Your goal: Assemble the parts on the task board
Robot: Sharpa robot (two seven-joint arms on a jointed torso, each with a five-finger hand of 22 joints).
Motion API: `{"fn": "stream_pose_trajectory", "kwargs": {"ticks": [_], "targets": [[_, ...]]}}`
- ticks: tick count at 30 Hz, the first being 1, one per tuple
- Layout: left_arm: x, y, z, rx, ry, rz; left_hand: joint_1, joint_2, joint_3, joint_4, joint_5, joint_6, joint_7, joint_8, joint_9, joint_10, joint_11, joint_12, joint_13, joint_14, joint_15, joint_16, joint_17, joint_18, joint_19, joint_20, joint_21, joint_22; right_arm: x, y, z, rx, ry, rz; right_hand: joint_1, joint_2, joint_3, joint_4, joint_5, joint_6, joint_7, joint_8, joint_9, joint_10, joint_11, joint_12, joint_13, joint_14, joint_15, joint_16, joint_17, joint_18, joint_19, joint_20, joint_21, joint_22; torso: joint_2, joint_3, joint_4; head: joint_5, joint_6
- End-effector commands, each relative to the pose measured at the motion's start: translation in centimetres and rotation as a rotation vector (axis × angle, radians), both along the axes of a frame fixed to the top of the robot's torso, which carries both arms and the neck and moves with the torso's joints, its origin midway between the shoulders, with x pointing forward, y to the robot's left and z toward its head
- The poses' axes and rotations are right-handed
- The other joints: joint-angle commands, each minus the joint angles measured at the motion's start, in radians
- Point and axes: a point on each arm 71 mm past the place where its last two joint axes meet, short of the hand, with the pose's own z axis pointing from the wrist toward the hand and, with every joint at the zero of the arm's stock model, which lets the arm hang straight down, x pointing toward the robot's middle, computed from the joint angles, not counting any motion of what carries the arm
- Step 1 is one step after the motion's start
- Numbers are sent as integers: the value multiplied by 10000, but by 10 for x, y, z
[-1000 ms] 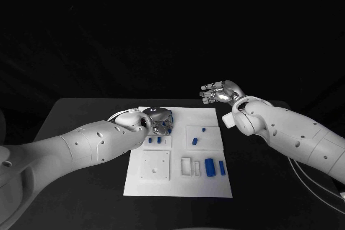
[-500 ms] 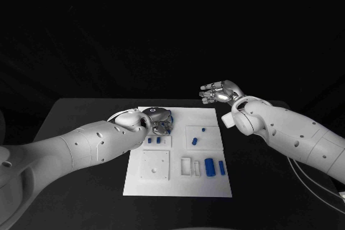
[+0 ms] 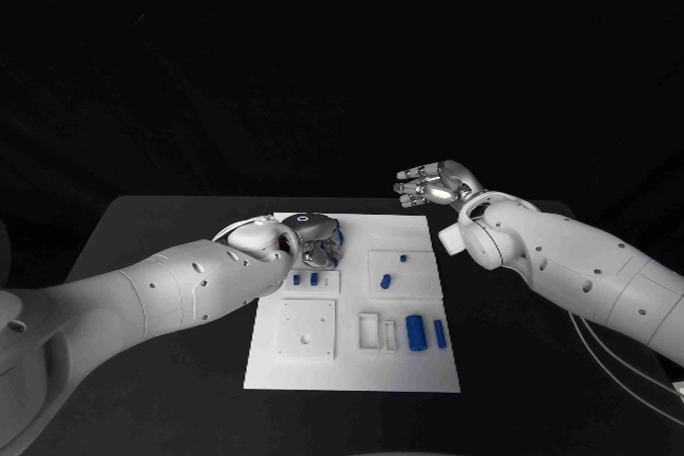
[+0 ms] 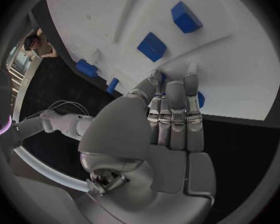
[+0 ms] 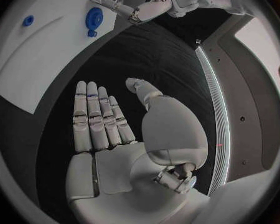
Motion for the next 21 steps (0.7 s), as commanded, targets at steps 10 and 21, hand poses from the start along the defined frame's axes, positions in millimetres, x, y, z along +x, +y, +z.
{"fn": "stream_pose_trajectory", "kwargs": {"ticks": [10,21], "targets": [[1,13,11,-1477,557,721,-25,80,13,-170,91,-37,21,50,125,33,46,-34,11,148,10,-90,-7,3,27,-59,61,206,0,0,1,-53,-81,152,-49,37,17,30,25,3,-12,-41,-10,-24,-1,-41,-14,-81,20,-34,-12,87,-39,0,-33,-12,-10,-12,25,12,34],[3,33,31,-2485,1122,1370,-69,100,2,-174,86,-42,19,52,126,24,46,-34,10,153,12,-97,2,4,28,-54,61,197,-1,-5,1,-98,-78,89,-49,35,3,41,21,8,-10,-38,-9,-29,2,-42,-14,-87,22,-32,-12,86,-48,5,-34,-13,-25,-19,49,81,53]]}}
